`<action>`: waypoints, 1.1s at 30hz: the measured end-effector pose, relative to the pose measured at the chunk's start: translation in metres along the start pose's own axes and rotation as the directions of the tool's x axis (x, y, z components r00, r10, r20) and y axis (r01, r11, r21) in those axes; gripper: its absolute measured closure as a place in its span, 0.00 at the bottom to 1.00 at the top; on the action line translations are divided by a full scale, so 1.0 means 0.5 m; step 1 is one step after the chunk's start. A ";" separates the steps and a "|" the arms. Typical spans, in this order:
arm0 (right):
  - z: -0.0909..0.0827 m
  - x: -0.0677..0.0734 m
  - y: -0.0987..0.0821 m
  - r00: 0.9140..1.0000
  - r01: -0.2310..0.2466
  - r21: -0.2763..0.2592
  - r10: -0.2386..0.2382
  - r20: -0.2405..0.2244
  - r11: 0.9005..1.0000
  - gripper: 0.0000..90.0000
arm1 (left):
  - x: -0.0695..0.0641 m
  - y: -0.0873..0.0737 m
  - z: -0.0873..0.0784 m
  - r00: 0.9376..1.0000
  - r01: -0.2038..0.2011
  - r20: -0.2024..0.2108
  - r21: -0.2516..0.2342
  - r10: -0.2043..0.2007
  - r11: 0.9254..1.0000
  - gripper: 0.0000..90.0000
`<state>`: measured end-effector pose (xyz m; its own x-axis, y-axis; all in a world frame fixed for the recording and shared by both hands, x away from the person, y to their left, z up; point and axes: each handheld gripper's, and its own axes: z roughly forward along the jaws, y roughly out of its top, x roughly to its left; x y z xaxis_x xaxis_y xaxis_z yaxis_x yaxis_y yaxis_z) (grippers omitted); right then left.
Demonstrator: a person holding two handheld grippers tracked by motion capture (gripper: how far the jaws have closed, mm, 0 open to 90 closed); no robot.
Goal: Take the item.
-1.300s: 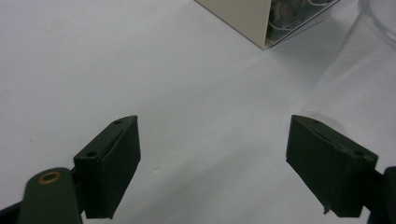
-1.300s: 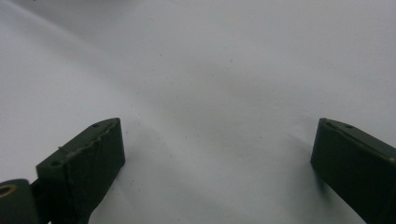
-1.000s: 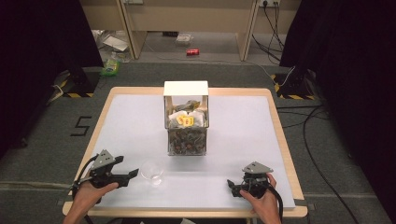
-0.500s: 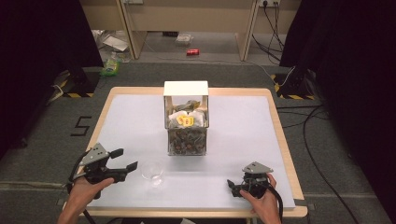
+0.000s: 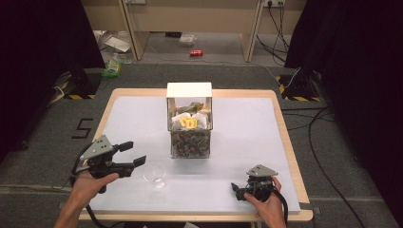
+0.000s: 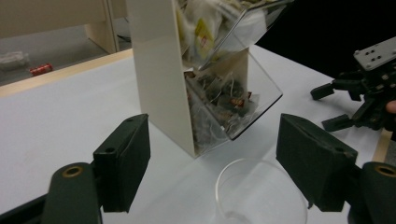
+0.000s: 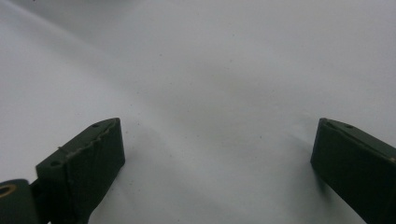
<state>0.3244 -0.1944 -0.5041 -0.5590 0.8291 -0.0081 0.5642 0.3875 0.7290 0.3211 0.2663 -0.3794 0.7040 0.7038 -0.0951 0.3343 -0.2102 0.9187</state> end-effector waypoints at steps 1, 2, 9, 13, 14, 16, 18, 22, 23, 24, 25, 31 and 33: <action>0.000 0.000 0.000 1.000 -0.002 0.000 0.002 -0.002 1.000 0.04 | -0.003 0.007 0.002 1.000 -0.009 0.005 0.002 0.009 1.000 0.29; 0.000 0.000 0.000 1.000 -0.002 0.000 0.002 -0.001 1.000 0.04 | -0.007 0.013 0.005 1.000 -0.013 0.009 0.003 0.013 1.000 0.29; 0.000 0.000 0.000 1.000 0.000 -0.001 0.000 0.000 1.000 0.04 | -0.020 0.047 0.024 0.999 -0.035 0.032 0.003 0.035 0.999 0.31; 0.000 0.000 0.000 1.000 0.000 0.000 0.000 0.001 1.000 0.04 | -0.024 0.069 0.032 0.998 -0.043 0.045 -0.003 0.043 0.999 0.32; 0.000 0.000 0.000 1.000 0.000 0.000 0.000 0.000 1.000 0.04 | -0.025 0.074 0.032 0.998 -0.048 0.044 -0.004 0.048 0.999 0.32; 0.000 0.000 0.000 1.000 0.000 -0.001 0.000 0.000 1.000 0.04 | -0.028 0.090 0.034 0.997 -0.056 0.051 -0.010 0.057 0.998 0.33; 0.000 0.000 0.000 1.000 0.000 -0.001 0.000 0.000 1.000 0.04 | -0.031 0.103 0.037 0.996 -0.064 0.061 -0.012 0.064 0.998 0.34; 0.000 0.000 0.000 1.000 -0.001 0.000 0.001 -0.001 1.000 0.04 | -0.035 0.133 0.046 0.994 -0.080 0.076 -0.020 0.081 0.997 0.35; 0.000 0.000 0.000 1.000 -0.002 0.000 0.002 -0.001 1.000 0.04 | -0.036 0.141 0.048 0.993 -0.074 0.092 -0.024 0.076 0.997 0.36; 0.000 0.000 0.000 1.000 0.000 -0.001 0.000 0.000 1.000 0.04 | -0.037 0.148 0.050 0.992 -0.072 0.103 -0.028 0.074 0.997 0.37; 0.000 0.000 0.000 1.000 -0.002 0.000 0.002 -0.001 1.000 0.04 | -0.038 0.152 0.052 0.991 -0.074 0.108 -0.027 0.076 0.997 0.38; 0.000 0.000 0.000 1.000 -0.001 0.000 0.001 -0.002 1.000 0.04 | -0.053 0.181 0.075 0.985 -0.104 0.139 -0.011 0.105 0.994 0.41; 0.000 0.000 0.000 1.000 -0.001 0.001 0.001 -0.003 1.000 0.04 | -0.057 0.191 0.084 0.983 -0.112 0.147 -0.007 0.111 0.994 0.42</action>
<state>0.3243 -0.1945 -0.5041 -0.5602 0.8284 -0.0058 0.5651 0.3872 0.7285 0.3592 0.1974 -0.3052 0.8210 0.5690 -0.0474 0.2493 -0.2826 0.9263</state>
